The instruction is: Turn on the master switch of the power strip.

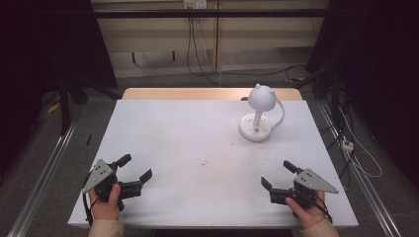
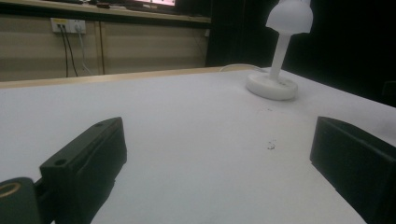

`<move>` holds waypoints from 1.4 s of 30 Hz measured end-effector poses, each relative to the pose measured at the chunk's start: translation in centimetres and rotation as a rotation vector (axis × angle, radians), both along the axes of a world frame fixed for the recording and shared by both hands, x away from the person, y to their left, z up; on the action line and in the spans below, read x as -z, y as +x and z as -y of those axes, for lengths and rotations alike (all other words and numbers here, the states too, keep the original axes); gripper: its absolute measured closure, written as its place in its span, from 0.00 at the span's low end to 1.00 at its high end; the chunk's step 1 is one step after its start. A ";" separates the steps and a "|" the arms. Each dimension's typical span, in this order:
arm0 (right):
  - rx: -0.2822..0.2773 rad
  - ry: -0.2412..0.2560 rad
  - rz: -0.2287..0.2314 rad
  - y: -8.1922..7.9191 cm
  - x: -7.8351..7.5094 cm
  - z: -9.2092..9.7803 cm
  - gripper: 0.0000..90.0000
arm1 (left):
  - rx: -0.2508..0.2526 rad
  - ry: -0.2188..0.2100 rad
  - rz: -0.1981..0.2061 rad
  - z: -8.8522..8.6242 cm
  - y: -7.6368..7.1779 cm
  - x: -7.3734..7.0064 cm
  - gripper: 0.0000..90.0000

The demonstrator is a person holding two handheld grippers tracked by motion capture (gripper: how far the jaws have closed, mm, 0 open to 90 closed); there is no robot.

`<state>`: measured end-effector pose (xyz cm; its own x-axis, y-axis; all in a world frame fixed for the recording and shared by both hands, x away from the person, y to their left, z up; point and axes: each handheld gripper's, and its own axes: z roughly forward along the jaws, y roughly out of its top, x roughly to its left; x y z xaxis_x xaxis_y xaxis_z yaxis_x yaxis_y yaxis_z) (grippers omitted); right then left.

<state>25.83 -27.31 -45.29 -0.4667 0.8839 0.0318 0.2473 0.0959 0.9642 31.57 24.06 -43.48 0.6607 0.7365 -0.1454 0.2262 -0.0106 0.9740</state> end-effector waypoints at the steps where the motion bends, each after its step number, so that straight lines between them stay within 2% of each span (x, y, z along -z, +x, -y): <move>1: -0.001 -0.001 -0.001 0.0 0.0 0.0 0.04 | 0.003 0.001 -0.002 0.0 0.0 0.0 0.04; 18: 0.005 0.004 0.000 0.6 -0.4 0.0 0.04 | 0.005 -0.002 0.006 -0.2 -0.2 0.0 0.04; 26: 0.005 -0.016 -0.011 1.9 -0.7 -0.2 0.04 | 0.016 0.002 0.009 -0.2 -0.3 -0.1 0.04; 30: 0.022 -0.027 -0.012 2.7 -1.0 -0.2 0.05 | 0.018 0.000 0.011 -0.1 -0.3 -0.1 0.04; 42: 0.068 -0.034 -0.039 4.1 -1.3 1.1 0.05 | 0.013 -0.004 0.009 -0.5 -0.3 0.0 0.04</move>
<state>29.91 -28.40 -43.98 -0.4046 0.9143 0.0181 0.2914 0.1101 0.9502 31.27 24.59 -43.46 0.6718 0.7269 -0.1424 0.2175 -0.0098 0.9760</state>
